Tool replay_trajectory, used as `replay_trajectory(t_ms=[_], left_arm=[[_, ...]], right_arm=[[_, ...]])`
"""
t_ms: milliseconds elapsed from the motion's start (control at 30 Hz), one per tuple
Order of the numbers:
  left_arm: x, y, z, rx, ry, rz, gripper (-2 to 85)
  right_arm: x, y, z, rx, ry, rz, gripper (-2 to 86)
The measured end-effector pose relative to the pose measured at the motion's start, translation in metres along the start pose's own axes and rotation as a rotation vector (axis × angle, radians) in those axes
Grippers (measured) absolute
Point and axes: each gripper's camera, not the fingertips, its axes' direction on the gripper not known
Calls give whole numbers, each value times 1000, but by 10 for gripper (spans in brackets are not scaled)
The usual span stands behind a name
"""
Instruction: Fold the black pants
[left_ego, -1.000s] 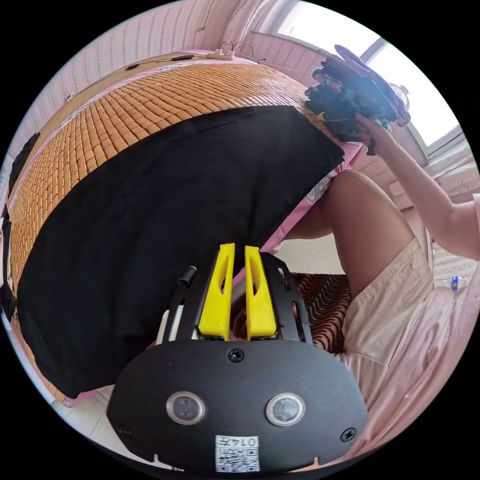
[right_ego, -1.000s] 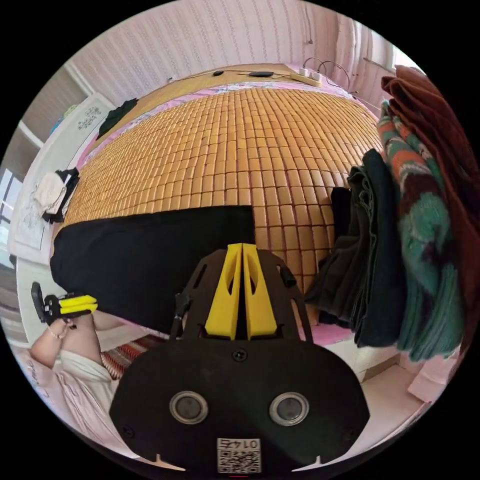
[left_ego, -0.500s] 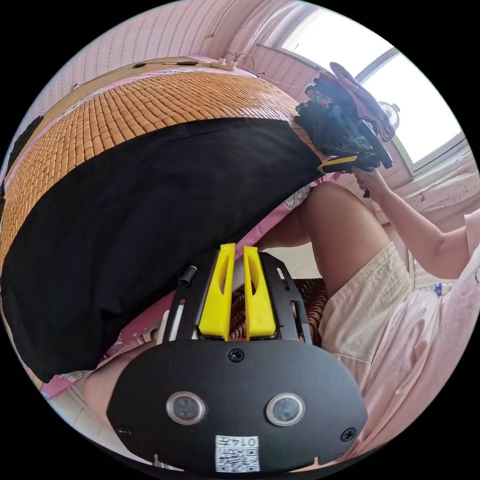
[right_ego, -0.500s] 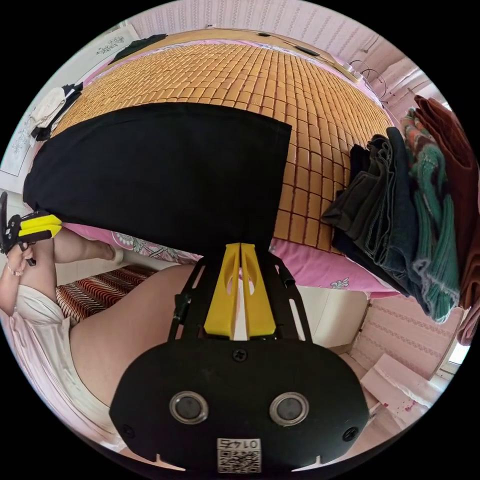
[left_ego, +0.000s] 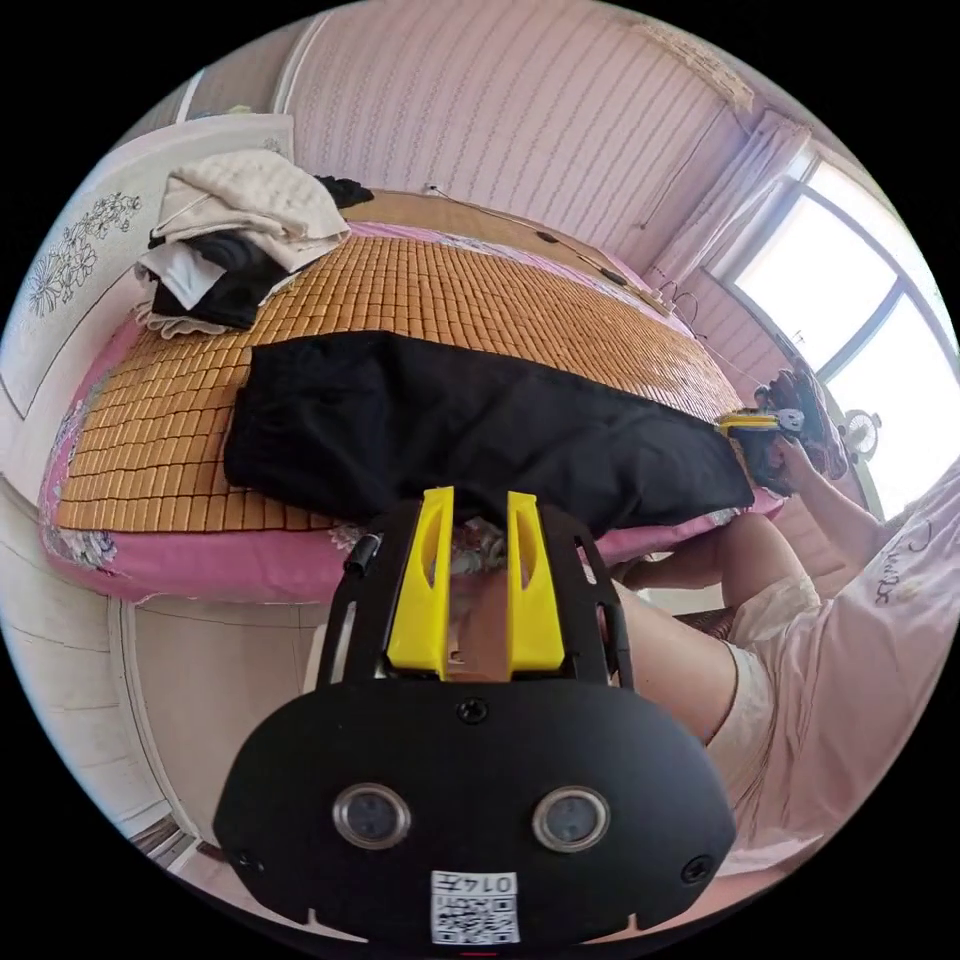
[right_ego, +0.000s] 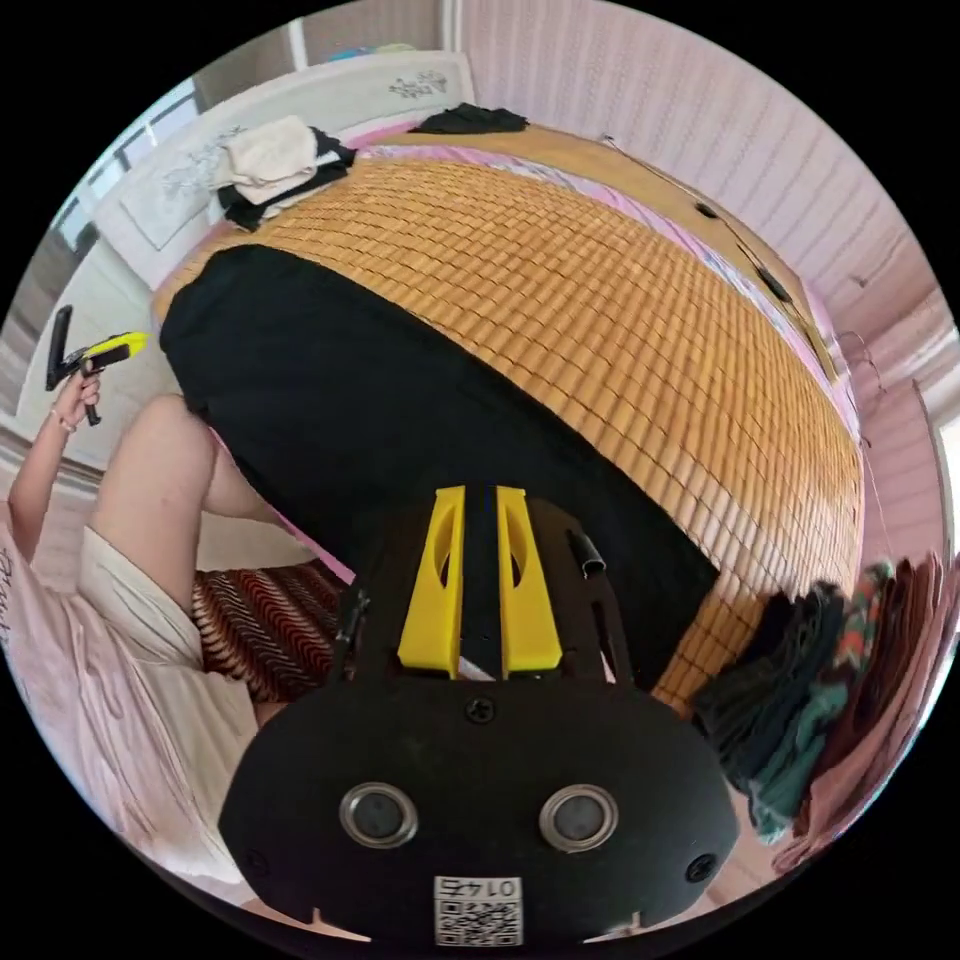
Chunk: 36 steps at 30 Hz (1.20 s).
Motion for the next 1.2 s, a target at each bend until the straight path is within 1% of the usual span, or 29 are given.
replay_trajectory(t_ms=[33,67,133,167,200,300,433,467,500,533,567,600,633,667,733,800,867,900,933,1000,1033,1067,1100,1167,1200], left_arm=[[-20,3,-9,17,-5,-4,99],[-39,4,-16,33,-19,-2,108],[-65,2,-22,39,-32,4,121],[-81,-1,-25,40,-28,12,130],[-89,-4,-25,43,-26,15,135],[-123,-17,-27,68,-12,45,158],[-161,-44,-19,52,-1,88,180],[-170,-52,-16,50,1,98,185],[-175,-55,-14,48,5,101,187],[-183,-63,-10,47,23,109,193],[-189,-70,-8,56,37,126,200],[-191,-73,-7,60,38,136,204],[-195,-79,-5,67,43,155,212],[-199,-85,-3,76,52,167,215],[-203,-93,-3,89,92,178,208],[-204,-98,-7,100,152,202,183],[-205,-101,-16,95,231,233,100],[-205,-102,-19,89,273,243,82],[-208,-104,-26,68,335,192,45],[-213,-110,-36,-34,360,76,39],[-217,-113,-37,-124,367,-3,38],[-222,-116,-35,-181,368,-31,37],[-225,-118,-32,-209,351,-47,37],[-244,-124,-6,-370,287,-152,39],[-247,-125,0,-402,272,-168,41]], right_arm=[[-23,-45,11,42,-86,-90,110],[-36,-69,17,54,-130,-135,122],[-90,-161,44,86,-264,-294,131],[-105,-184,51,91,-292,-330,132],[-134,-228,67,86,-328,-395,134],[-203,-323,114,52,-375,-499,139],[-269,-411,185,-72,-325,-574,144],[-274,-419,194,-99,-315,-582,142],[-283,-431,212,-175,-300,-600,123],[-289,-439,224,-254,-334,-630,90],[-291,-441,226,-266,-367,-652,69],[-294,-441,220,-223,-412,-700,27],[-297,-437,208,-148,-439,-779,19],[-299,-435,201,-116,-457,-827,15],[-301,-432,180,-66,-557,-975,7],[-298,-438,169,-60,-649,-1017,4],[-294,-447,161,-54,-763,-1039,2],[-292,-453,157,-46,-823,-1038,2],[-293,-459,155,-44,-847,-1034,2],[-300,-467,157,-55,-836,-1023,2],[-309,-472,163,-84,-814,-1014,2],[-314,-475,167,-103,-797,-1008,3],[-325,-479,177,-144,-736,-992,3],[-338,-484,194,-188,-606,-960,2],[-342,-486,205,-202,-507,-927,2]])
